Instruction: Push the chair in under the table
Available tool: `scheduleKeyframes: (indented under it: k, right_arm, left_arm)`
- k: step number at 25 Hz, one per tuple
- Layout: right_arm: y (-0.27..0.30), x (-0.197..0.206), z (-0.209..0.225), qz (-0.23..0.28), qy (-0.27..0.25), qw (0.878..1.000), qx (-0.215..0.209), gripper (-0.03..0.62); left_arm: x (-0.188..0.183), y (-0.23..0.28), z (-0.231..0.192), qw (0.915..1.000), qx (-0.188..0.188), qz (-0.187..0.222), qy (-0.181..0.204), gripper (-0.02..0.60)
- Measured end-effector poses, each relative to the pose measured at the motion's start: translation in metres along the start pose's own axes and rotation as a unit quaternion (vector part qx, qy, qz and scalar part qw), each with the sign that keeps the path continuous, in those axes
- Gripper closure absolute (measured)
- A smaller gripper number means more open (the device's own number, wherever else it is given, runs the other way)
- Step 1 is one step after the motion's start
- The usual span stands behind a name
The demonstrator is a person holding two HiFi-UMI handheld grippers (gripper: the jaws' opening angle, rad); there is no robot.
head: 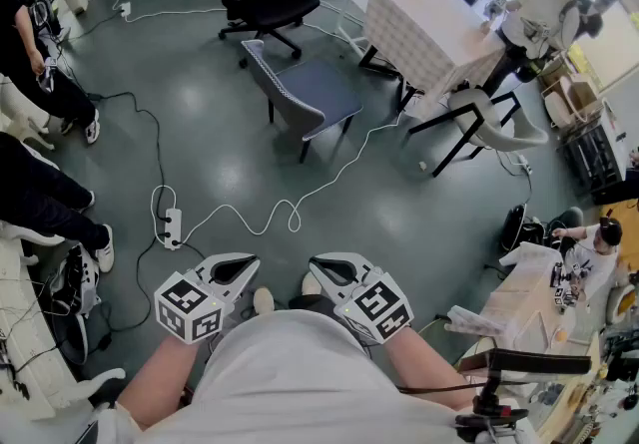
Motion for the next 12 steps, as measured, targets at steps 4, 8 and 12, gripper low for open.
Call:
scheduleKeyframes:
  k: [4, 8, 12]
  right_arm:
    - [-0.010, 0.002, 0.023, 0.007, -0.008, 1.000, -0.002, 0.580]
    - [-0.021, 0.006, 0.046, 0.004, -0.024, 1.000, -0.007, 0.580]
    - [-0.031, 0.020, 0.070, -0.006, -0.031, 0.999, -0.024, 0.580]
  left_arm:
    - [-0.014, 0.020, 0.007, 1.0000, -0.004, -0.002, 0.002, 0.569]
    - [-0.034, 0.044, 0.013, 0.9999, -0.014, 0.001, -0.009, 0.569]
    - [-0.053, 0.073, 0.019, 0.9997, -0.024, -0.002, -0.007, 0.569]
Point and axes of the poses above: the fingertips, and each gripper's own axes: y forward along the fingers, z to its right, x out of its underside, the point moved 2 cm from there along -y, backward along the fingers, and after that the axes turned 13 degrees about -z, right-handed, at the moved point
